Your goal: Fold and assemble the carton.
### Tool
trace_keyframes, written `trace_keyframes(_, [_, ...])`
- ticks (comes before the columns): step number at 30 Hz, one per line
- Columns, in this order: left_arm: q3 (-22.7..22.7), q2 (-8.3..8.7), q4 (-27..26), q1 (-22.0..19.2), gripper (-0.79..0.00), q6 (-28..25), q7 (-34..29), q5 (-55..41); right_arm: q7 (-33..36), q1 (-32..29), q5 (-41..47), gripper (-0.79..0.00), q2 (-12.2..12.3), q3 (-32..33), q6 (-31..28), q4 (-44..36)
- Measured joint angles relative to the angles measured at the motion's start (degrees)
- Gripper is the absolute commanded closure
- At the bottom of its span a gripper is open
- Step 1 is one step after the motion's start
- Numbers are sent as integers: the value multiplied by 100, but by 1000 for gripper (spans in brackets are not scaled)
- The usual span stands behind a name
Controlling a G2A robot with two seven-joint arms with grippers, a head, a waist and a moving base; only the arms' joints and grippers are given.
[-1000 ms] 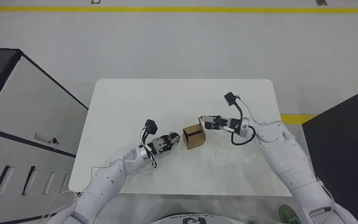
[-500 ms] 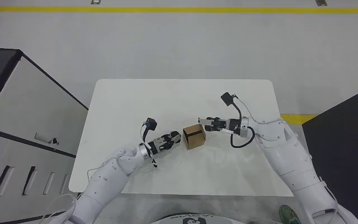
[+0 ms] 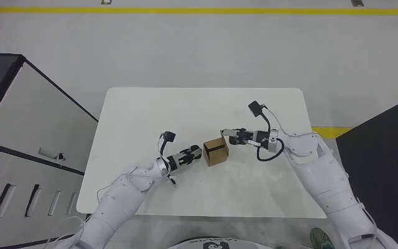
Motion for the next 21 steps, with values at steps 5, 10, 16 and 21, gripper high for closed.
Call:
trace_keyframes(5, [-69,25,-98,-27,0,247,-451,-406,235,34,-60,-785,36,37,184,-18])
trace_keyframes(10, [-78,30,-122,-35,0,202,-432,-345,214,47,-81,-785,41,55,265,-6])
trace_keyframes(16, [-47,28,-226,34,0,378,-472,-374,120,3,-164,-785,43,16,231,-83])
trace_keyframes(21, [-22,28,-238,8,0,583,-677,-471,332,26,-177,-785,66,15,119,-141])
